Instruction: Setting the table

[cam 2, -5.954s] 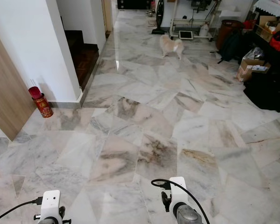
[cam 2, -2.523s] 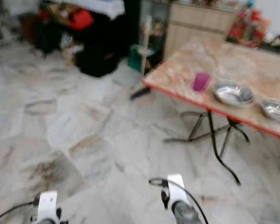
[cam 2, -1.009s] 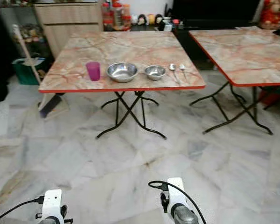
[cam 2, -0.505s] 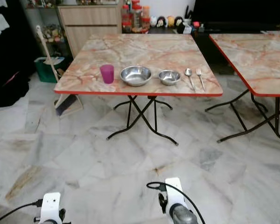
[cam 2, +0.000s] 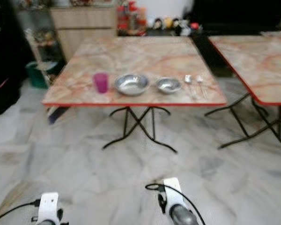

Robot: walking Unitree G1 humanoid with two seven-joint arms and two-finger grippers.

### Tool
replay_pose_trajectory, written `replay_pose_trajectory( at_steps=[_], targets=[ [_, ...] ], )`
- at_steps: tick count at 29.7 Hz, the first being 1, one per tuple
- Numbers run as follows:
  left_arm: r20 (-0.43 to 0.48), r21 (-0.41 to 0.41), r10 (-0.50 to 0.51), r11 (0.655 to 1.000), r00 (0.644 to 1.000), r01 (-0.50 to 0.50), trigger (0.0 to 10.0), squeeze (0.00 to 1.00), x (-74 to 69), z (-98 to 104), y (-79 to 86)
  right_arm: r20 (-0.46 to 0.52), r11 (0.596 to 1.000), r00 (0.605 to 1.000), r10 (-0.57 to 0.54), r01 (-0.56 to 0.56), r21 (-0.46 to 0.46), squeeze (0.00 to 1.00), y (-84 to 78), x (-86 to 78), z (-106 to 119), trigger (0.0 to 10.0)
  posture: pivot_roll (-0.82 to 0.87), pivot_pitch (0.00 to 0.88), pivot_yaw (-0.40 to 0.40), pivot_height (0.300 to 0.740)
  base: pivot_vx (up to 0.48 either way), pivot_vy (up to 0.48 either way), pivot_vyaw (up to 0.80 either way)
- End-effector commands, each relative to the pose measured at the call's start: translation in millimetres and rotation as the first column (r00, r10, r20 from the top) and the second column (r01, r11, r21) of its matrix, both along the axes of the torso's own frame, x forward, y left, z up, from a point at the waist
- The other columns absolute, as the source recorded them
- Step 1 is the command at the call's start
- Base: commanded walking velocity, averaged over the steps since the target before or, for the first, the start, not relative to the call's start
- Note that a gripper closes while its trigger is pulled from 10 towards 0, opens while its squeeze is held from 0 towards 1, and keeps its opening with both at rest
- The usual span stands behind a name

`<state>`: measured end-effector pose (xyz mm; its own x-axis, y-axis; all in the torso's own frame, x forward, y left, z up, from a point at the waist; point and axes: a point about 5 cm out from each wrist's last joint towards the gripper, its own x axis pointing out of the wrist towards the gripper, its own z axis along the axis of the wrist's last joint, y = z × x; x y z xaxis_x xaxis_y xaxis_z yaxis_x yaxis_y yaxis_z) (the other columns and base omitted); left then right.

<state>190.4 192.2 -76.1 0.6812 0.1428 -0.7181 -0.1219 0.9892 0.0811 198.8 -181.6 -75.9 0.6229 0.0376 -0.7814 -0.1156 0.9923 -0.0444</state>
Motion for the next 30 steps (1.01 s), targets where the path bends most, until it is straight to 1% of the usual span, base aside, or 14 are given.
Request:
replay_pose_trajectory(
  at_steps=[1, 8, 12, 21, 24, 30],
  targets=[
    [-0.013, 0.038, 0.007, 0.999, 1.000, -0.007, 10.0, 0.00, -3.0, 0.7, 15.2, 0.037, 0.999, 0.999, 0.004, -0.006, 0.037, 0.00, 13.0, 11.7, 5.4, 10.0, 0.02, 0.000, -0.017, 0.732, 0.398, 0.000, 0.00],
    [-0.002, 0.036, 0.023, 0.999, 1.000, -0.023, 10.0, 0.00, 0.7, 2.8, 16.4, 0.044, 0.999, 0.999, -0.013, 0.011, 0.040, 0.00, 12.9, 14.0, 6.7, 10.0, 0.02, 0.000, -0.023, 0.732, 0.392, 0.000, 0.00],
    [-0.008, 0.033, 0.028, 0.999, 1.000, -0.027, 10.0, 0.00, -1.2, 1.8, 16.7, 0.030, 1.000, 0.999, -0.013, 0.013, 0.018, 0.00, 12.9, 10.9, 4.6, 10.0, 0.02, 0.000, -0.017, 0.732, 0.385, 0.000, 0.00],
    [-0.016, 0.030, 0.027, 0.999, 1.000, -0.026, 10.0, 0.00, -3.1, 0.8, 17.3, 0.034, 0.999, 0.999, -0.039, 0.038, 0.028, 0.00, 13.5, 11.3, 4.7, 10.0, 0.00, 0.000, 0.003, 0.732, 0.379, 0.000, 0.00],
    [-0.012, 0.035, 0.015, 0.999, 1.000, -0.015, 10.0, 0.00, -0.9, 2.1, 18.5, 0.038, 0.998, 0.997, -0.060, 0.058, 0.036, 0.00, 15.0, 11.5, 4.8, 10.0, 0.00, 0.000, 0.012, 0.732, 0.377, 0.000, 0.00],
    [-0.008, 0.040, 0.014, 0.999, 1.000, -0.013, 10.0, 0.00, 1.5, 3.7, 20.6, 0.028, 0.997, 0.997, -0.065, 0.064, 0.031, 0.00, 15.3, 8.2, 2.8, 10.0, 0.01, 0.000, 0.017, 0.732, 0.376, 0.000, 0.00]
  ],
)
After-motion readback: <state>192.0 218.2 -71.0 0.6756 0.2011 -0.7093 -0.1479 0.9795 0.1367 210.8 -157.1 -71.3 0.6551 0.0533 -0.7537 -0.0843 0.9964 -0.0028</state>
